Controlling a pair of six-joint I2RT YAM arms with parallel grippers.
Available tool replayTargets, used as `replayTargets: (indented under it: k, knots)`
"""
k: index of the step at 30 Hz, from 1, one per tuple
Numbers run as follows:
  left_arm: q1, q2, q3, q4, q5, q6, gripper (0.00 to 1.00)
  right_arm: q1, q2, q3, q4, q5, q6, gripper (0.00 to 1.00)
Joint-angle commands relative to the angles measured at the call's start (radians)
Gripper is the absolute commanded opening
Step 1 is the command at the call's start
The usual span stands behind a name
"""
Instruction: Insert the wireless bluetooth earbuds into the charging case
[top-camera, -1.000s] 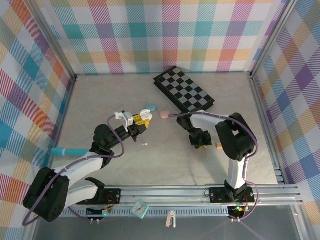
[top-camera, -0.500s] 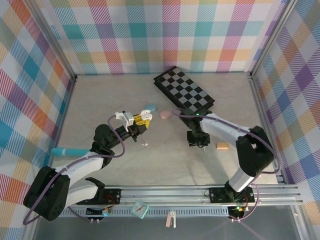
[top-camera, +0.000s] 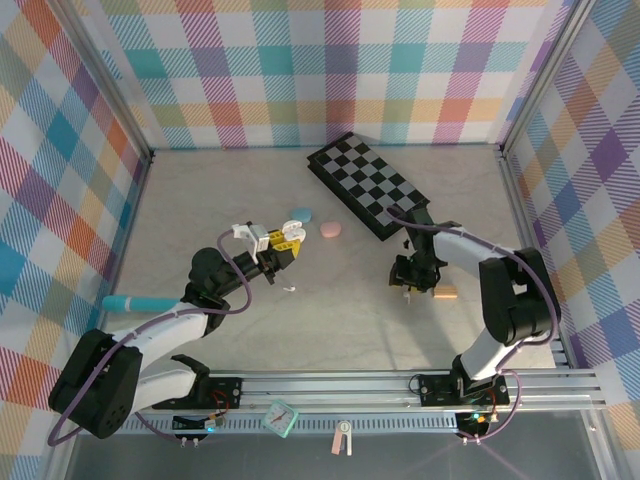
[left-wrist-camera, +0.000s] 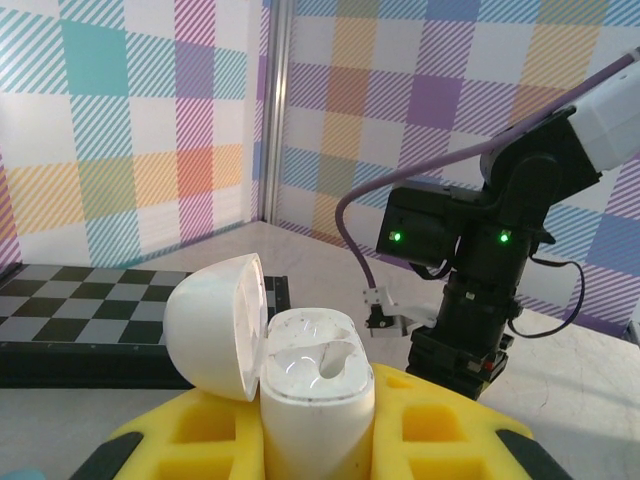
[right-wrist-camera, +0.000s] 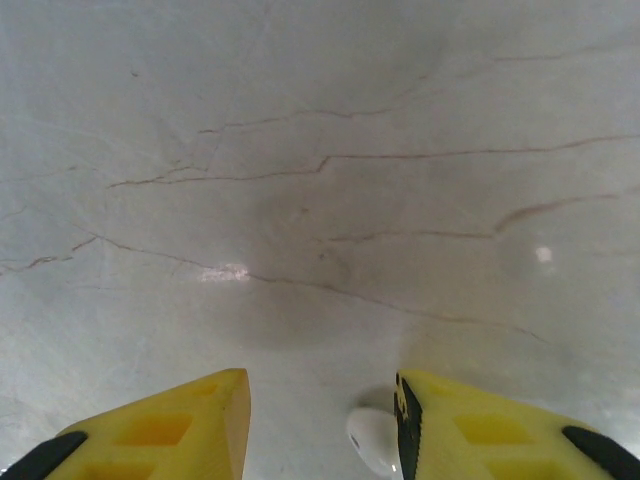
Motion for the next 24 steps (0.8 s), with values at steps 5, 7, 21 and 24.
replayTargets:
  k: [5,7,21,24]
  knots:
    - [0.009,0.007,0.041,0.028,0.034,-0.011,0.00,-0.004,-0.026,-0.074,0.017,-0.057,-0.031,0.43]
    - [0.008,0.009,0.048,0.024,0.037,-0.011,0.00,-0.005,-0.055,-0.097,0.017,-0.078,-0.026,0.42]
    - [0.009,0.042,0.091,0.029,0.056,-0.030,0.00,-0.004,-0.193,-0.176,0.019,-0.276,0.013,0.42]
    - [0.008,0.044,0.099,0.027,0.060,-0.030,0.00,-0.011,-0.230,-0.176,0.011,-0.255,0.015,0.42]
